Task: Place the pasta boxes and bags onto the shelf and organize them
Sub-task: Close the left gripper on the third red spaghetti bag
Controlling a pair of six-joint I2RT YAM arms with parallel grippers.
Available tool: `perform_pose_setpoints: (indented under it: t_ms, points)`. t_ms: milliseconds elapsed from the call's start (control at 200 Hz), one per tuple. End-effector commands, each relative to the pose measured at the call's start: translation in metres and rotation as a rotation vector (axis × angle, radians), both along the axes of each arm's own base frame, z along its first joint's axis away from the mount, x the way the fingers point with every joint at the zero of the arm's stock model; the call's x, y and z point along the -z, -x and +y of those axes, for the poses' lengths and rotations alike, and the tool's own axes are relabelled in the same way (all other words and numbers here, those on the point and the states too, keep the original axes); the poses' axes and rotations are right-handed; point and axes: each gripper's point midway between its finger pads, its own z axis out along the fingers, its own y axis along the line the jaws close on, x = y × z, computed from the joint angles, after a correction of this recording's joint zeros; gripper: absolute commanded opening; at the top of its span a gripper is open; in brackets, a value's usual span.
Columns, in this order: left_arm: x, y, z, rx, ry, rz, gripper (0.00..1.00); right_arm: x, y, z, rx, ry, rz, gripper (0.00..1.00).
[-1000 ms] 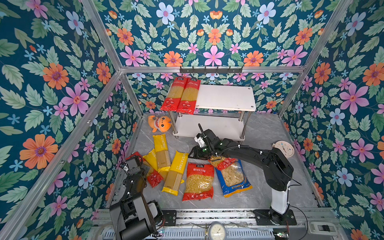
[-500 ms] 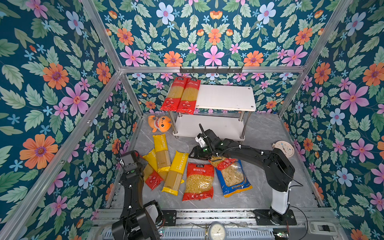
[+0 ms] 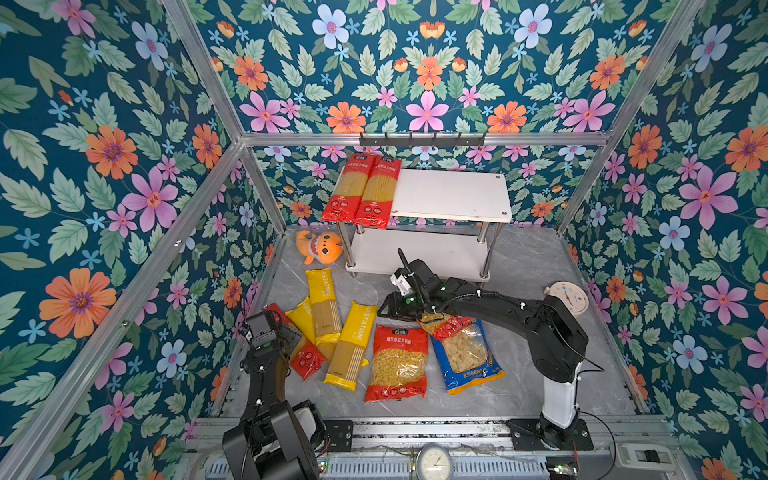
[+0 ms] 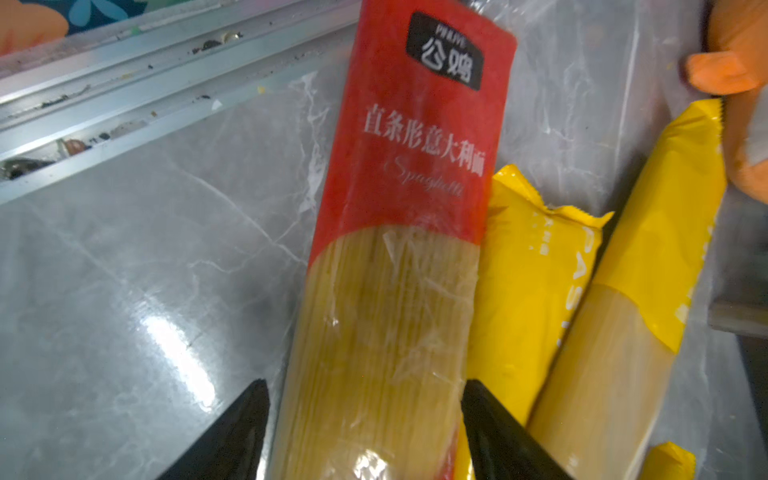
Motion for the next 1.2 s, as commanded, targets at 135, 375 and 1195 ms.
perform_pose_setpoints:
  t_ms: [135,375,1195]
  points:
    - [0.029,-0.001,-0.003,-0.032,0.043,0.020,0.74,-0.007,0.000,0.001,-0.007,-0.019,-0.008,0.51]
    - [0.025,-0.011,-0.015,0.004,0.060,-0.047,0.44,-0.007,-0.005,-0.002,-0.002,-0.017,-0.012,0.51]
    - [-0.110,-0.042,0.001,0.114,-0.139,-0.238,0.00,-0.006,-0.009,0.005,0.015,-0.028,0.021,0.51]
